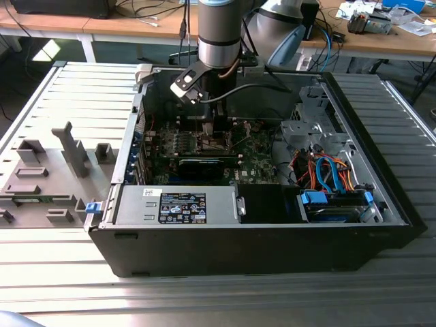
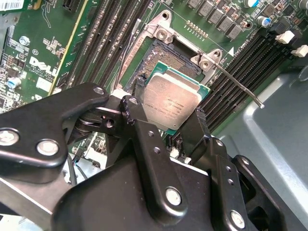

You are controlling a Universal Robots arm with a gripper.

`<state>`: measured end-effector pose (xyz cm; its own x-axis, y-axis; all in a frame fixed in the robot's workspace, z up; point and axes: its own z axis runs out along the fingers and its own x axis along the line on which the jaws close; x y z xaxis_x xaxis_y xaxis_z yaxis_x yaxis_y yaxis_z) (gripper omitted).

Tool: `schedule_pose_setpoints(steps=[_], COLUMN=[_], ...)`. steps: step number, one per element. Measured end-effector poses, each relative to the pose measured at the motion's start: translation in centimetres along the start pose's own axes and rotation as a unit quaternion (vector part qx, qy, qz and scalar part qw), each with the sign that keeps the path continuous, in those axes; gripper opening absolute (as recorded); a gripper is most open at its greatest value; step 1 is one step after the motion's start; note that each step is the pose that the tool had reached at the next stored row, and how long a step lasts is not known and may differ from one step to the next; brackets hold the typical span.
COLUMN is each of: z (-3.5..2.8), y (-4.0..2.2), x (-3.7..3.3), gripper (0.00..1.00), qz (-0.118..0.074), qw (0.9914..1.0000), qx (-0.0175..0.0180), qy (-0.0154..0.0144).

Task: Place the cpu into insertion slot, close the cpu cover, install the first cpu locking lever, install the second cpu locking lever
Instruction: 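Place the cpu into insertion slot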

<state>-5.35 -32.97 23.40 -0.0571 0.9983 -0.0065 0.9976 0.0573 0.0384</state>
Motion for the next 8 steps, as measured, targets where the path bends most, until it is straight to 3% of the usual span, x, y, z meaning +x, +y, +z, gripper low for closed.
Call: schedule_pose_setpoints(steps=[8], z=[0.35], y=[-0.02], x=[-0.01], gripper=[0.54], qz=[0.000], qw=[1.00000], qx=[0.0001], qy=[-0.0002])
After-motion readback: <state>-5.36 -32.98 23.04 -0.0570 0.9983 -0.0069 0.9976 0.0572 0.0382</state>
